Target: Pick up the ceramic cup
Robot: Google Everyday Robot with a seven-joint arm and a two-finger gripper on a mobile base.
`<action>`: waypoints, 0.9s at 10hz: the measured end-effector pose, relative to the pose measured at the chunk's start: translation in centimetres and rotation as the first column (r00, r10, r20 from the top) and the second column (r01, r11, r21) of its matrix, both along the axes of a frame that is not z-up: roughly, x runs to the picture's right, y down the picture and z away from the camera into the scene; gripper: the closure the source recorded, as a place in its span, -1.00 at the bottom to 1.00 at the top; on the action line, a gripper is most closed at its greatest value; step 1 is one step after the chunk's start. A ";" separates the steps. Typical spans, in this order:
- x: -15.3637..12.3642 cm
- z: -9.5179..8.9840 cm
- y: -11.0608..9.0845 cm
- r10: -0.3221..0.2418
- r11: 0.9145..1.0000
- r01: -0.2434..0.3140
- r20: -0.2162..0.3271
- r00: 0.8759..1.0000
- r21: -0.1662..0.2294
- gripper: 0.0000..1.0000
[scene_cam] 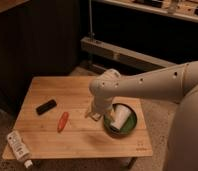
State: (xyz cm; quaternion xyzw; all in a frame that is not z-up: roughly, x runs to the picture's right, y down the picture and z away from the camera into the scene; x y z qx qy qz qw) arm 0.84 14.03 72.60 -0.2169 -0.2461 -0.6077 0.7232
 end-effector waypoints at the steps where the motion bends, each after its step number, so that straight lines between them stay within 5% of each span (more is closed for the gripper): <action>1: 0.0 0.1 -0.1 0.003 1.000 -0.003 0.000 1.000 0.001 -0.60; 9: 3.7 0.9 -4.8 0.139 0.988 -0.143 0.066 0.988 0.064 -0.60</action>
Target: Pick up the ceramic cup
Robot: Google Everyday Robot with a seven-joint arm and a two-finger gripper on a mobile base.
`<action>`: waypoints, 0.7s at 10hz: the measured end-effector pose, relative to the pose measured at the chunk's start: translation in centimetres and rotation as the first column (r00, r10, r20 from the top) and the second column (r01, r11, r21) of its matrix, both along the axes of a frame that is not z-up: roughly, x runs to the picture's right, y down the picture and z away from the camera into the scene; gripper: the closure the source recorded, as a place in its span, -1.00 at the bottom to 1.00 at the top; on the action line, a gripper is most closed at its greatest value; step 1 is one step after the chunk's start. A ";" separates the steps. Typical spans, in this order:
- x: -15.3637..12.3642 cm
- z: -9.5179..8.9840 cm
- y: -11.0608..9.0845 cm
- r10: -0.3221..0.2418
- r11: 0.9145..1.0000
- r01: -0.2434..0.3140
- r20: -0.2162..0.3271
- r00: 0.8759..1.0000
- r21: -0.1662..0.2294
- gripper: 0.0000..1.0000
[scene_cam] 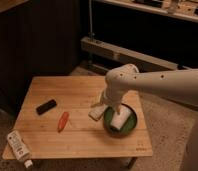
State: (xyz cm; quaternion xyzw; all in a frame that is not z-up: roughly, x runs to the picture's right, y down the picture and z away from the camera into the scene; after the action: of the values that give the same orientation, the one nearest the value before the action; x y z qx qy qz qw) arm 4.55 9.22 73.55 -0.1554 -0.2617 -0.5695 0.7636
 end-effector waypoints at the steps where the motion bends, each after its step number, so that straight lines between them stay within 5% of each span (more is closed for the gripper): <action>1: 0.5 0.4 -0.3 0.012 1.000 -0.012 -0.007 1.000 0.005 -0.60; 5: 2.3 2.1 -0.9 0.052 0.998 -0.047 -0.145 0.988 0.036 -0.60; 7: 3.9 3.0 -0.1 0.121 0.993 -0.115 -0.239 0.964 0.041 -0.60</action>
State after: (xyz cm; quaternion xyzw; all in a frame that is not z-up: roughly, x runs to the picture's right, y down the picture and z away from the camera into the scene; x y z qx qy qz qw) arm 8.45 9.10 76.57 -0.1971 -0.1682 -0.5035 0.8242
